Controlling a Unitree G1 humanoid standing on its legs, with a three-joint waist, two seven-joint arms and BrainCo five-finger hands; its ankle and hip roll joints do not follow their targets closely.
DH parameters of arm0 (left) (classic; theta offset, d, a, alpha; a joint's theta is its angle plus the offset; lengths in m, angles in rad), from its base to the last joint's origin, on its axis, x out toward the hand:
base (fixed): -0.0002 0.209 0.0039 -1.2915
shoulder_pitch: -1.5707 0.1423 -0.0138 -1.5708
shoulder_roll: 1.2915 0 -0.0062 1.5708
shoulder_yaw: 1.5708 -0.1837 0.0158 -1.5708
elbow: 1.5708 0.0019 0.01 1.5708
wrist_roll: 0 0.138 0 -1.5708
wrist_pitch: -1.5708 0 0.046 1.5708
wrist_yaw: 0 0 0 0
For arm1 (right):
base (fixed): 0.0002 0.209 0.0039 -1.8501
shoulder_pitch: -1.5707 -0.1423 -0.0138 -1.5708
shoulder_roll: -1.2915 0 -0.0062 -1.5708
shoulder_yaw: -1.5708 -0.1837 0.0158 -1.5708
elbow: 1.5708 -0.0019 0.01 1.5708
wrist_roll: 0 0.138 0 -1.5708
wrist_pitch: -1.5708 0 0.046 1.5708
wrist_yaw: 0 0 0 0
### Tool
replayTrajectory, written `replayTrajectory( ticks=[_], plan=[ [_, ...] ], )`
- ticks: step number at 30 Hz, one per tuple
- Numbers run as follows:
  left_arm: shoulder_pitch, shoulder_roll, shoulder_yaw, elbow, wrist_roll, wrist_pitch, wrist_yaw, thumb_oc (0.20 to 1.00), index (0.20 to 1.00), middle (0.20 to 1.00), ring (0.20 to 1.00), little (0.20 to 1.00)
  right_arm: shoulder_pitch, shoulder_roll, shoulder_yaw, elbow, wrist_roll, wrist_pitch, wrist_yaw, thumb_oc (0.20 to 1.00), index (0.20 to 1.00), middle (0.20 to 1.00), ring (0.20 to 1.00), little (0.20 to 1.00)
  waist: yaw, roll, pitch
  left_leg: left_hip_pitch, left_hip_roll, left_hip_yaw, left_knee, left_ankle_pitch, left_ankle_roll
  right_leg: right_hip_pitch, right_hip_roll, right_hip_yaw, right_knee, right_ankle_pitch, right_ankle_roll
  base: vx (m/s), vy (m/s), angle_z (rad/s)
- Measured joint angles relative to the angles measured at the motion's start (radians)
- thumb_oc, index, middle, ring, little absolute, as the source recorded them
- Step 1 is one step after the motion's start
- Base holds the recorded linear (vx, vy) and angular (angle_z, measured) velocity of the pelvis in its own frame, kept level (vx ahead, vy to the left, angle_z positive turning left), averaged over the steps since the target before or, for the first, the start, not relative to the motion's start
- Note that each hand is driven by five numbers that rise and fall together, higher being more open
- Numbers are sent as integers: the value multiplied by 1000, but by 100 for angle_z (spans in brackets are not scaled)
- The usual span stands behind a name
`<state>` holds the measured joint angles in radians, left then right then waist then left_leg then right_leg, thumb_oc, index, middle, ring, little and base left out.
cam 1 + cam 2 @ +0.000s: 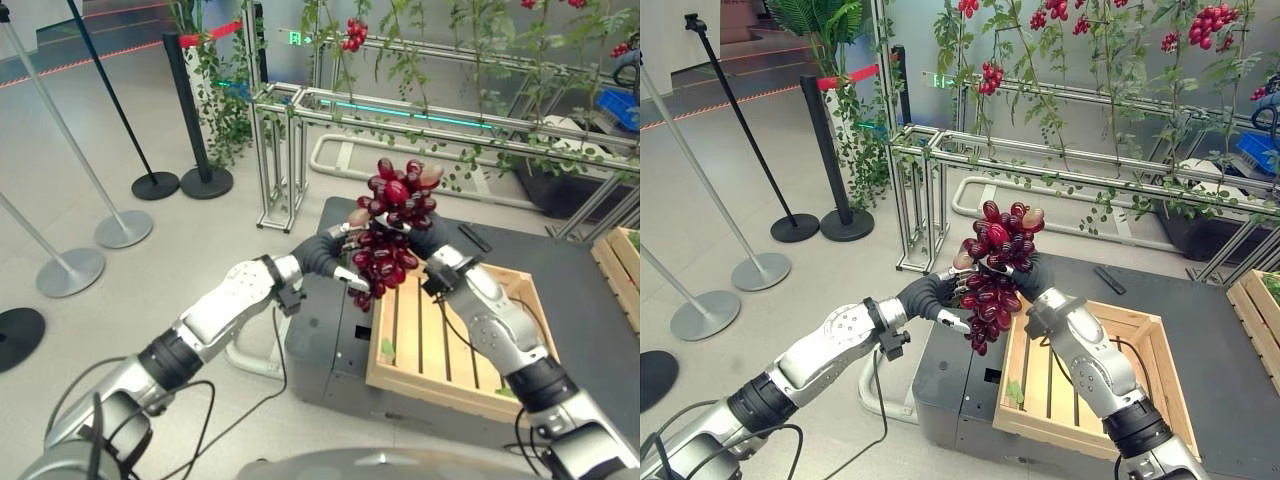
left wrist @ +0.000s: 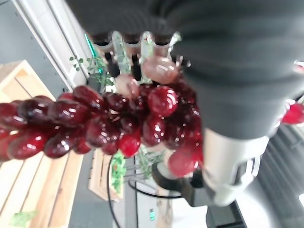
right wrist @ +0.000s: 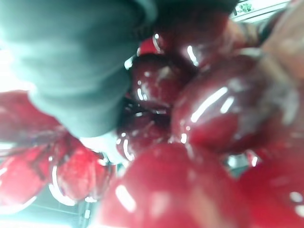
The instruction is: Pick up the fruits from the basket on one side to the basket on the other side
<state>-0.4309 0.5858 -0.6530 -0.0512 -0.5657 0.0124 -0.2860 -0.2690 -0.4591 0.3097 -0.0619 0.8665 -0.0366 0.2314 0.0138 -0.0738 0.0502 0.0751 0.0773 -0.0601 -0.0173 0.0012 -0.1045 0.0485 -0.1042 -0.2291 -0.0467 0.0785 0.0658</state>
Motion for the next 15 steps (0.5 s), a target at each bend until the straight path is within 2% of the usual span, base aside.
replayTrajectory(
  ticks=[8,15],
  plan=[
    [24,-49,16,40,-6,-13,18,1000,1000,1000,1000,1000,2,13,12,6,0,0,-12,200,200,200,200,200,0,1,-3,-1,-2,-3,0,1,1,1,-2,-4,0,0,1,0,0,0],
    [32,-157,36,138,4,-29,98,1000,1000,1000,1000,1000,2,28,55,5,-7,-18,-26,200,200,200,200,200,0,0,-8,-7,-3,-7,0,1,2,-3,-4,-7,0,-2,5,0,0,0]
  ],
)
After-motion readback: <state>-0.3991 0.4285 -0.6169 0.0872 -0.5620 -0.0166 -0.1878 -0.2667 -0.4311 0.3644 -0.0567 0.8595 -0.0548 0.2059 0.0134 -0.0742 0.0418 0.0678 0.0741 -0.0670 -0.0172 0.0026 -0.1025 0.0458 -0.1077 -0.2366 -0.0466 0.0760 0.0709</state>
